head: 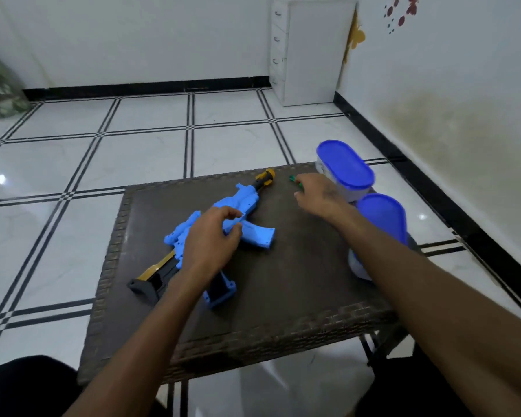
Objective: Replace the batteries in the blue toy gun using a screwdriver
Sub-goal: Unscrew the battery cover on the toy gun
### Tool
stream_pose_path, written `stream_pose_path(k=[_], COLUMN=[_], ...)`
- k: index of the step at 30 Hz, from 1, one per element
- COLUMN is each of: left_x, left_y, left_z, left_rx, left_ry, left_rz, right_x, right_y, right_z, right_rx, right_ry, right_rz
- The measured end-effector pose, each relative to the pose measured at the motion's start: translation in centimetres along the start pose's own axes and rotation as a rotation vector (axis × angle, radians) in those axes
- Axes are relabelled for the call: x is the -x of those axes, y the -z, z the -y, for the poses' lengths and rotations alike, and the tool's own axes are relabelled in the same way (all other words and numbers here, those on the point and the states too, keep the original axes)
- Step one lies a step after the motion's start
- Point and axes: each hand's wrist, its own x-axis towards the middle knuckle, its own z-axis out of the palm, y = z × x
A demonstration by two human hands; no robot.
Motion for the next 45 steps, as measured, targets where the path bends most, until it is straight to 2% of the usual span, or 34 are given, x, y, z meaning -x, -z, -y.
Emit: stream_pose_path(k=[3,6,11,16,19,23,27,30,33,40,45], left_x=[-0.3,0.1,0.5,0.9,0.9,0.7,1.8,2.4,2.6,2.5,2.6], left_y=[1.7,2.5,2.5,1.8,1.7,2.1,2.5,2.9,3.0,3.0,2.9], left_z=[3.6,6.6,7.6,6.7,6.2,5.3,5.3,5.8,5.5,5.2,5.0], left_rx=[-0.193,-0.308,-0.204,-0.239,-0.257,-0.274,-0.178,-0.127,-0.151,-0.136,-0.097], left_ry=[-0.022,-0.006,0.098,0.140,0.155,0.163,0.156,0.168,0.173,0.175,0.176], left_rz=[-0.002,0.036,0.083,0.025,0.036,0.068,0.224,0.320,0.362,0.343,0.329], right_x=[-3.4,-5.9,-6.6,-3.9,-0.3,5.0,10.1,13.1,14.5,15.3,15.5], right_y=[-2.3,-3.8,-4.4,-2.9,-2.1,-0.8,0.3,0.6,-0.1,-1.7,-2.4], right_z=[0.4,-0.1,-0.3,1.7,4.1,7.2,8.6,9.1,9.3,10.0,10.3], right_rx=[0.078,0.089,0.132,0.087,-0.054,-0.505,-1.051,-1.234,-1.264,-1.338,-1.260], right_ry=[-0.070,-0.146,-0.079,-0.011,0.097,0.206,0.261,0.317,0.359,0.404,0.432], right_rz=[0.061,0.047,-0.177,-0.256,-0.388,-0.483,-0.390,-0.275,-0.206,-0.162,-0.077])
